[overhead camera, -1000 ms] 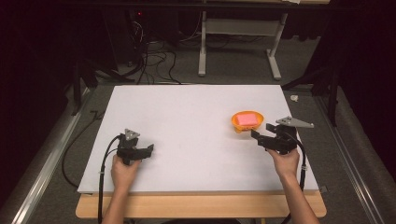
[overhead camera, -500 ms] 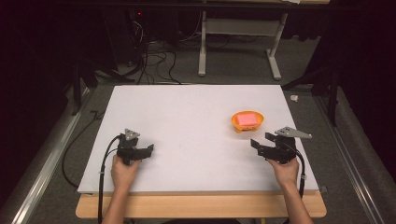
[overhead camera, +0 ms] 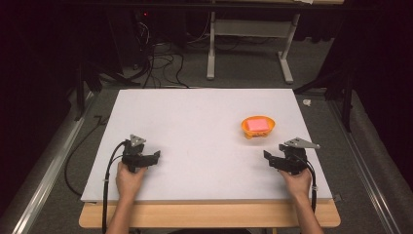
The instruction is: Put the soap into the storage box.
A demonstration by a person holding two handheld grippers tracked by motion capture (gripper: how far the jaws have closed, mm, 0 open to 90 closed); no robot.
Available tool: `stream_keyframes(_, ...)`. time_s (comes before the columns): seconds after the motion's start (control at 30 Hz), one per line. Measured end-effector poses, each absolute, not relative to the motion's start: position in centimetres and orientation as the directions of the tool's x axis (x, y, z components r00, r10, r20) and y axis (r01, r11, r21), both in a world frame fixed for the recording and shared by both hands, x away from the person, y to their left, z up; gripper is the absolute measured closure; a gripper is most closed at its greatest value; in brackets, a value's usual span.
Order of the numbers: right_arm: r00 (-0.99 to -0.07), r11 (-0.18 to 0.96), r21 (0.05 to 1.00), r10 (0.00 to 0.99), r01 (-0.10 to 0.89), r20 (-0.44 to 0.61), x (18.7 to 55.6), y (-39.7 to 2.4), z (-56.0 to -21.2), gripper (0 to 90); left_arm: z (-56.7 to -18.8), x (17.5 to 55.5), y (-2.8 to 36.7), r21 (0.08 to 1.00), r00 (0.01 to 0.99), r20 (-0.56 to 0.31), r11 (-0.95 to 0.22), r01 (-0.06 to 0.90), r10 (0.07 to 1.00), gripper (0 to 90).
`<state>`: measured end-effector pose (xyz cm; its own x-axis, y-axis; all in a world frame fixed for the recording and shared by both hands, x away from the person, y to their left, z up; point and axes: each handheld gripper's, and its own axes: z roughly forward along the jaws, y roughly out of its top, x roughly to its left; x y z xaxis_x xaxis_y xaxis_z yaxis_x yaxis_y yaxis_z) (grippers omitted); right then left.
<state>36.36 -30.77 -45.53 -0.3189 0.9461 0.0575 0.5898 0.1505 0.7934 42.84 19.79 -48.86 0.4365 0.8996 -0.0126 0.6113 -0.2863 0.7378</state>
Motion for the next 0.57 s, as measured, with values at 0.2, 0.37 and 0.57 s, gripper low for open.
stream_keyframes(0.2,-0.262,0.196,0.752,0.965,0.63,-0.032,37.1,-30.8,-47.0,28.3,-48.9,42.8,19.8,0.737,0.438,-0.013,-0.287,0.612,0.899,20.4)
stream_keyframes(0.37,-0.251,0.194,0.714,0.968,0.673,-0.026,37.6,-30.9,-48.1,26.4,-48.9,42.8,19.8,0.738,0.436,-0.012,-0.287,0.611,0.9,20.4)
stream_keyframes(0.57,-0.253,0.192,0.716,0.967,0.672,-0.021,37.7,-31.0,-48.2,26.2,-48.9,42.8,19.8,0.738,0.436,-0.011,-0.287,0.611,0.9,20.4)
